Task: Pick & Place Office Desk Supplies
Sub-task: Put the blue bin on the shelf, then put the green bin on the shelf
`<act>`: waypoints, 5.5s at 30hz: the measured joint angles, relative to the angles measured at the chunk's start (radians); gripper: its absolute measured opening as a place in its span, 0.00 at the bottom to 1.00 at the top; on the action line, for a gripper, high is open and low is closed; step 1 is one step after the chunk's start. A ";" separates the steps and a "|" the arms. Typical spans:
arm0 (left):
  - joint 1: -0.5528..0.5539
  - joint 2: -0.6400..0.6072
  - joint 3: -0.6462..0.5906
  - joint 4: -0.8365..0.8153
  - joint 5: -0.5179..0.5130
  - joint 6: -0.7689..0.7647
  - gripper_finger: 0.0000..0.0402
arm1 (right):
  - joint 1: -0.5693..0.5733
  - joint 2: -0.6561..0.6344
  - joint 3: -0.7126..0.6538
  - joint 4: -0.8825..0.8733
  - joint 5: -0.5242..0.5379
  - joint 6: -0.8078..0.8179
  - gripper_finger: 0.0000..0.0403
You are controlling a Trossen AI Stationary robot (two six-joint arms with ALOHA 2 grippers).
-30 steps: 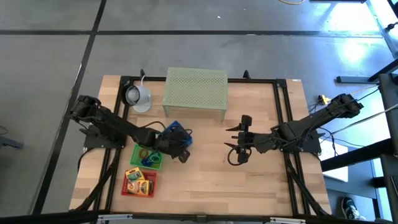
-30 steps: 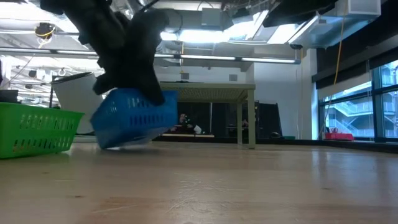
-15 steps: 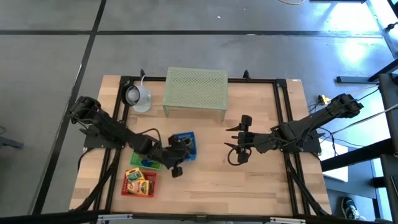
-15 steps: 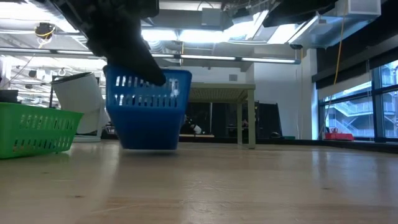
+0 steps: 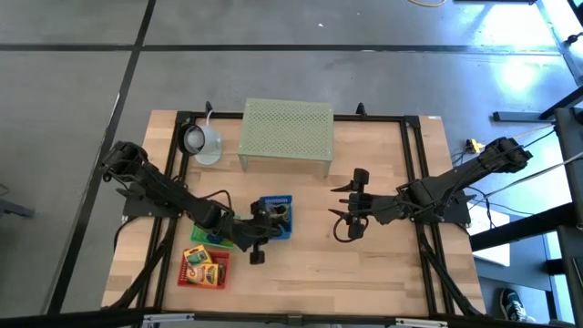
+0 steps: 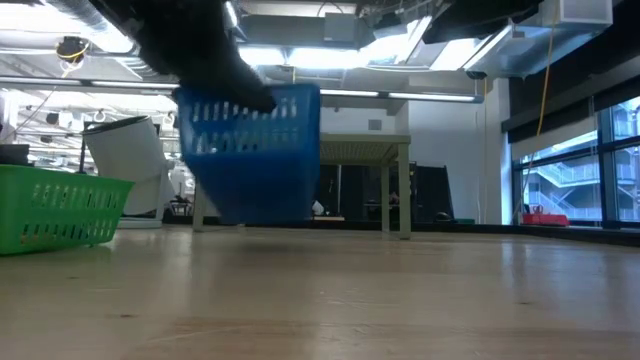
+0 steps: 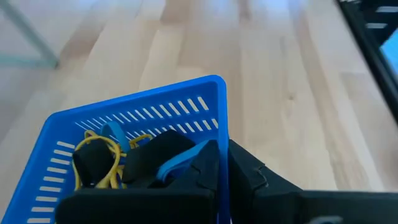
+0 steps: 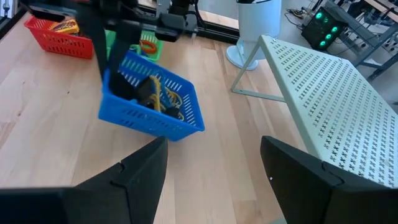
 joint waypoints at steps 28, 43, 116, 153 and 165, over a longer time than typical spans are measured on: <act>0.376 -0.002 0.431 -0.208 0.005 0.692 0.01 | 0.046 -0.068 0.000 -0.056 0.090 0.047 0.64; 0.675 0.125 0.462 -0.122 0.361 0.724 0.01 | 0.027 -0.068 0.000 -0.054 0.090 0.025 0.64; 0.645 0.222 0.553 -0.031 0.202 0.795 0.29 | 0.026 -0.067 -0.001 -0.121 0.079 0.070 0.64; -0.036 0.111 0.485 -1.138 0.072 -1.105 0.53 | 0.029 -0.066 0.000 -0.151 0.052 0.186 0.64; -0.066 0.182 0.399 -1.133 0.117 -1.210 0.53 | 0.029 -0.066 0.000 -0.151 0.052 0.185 0.64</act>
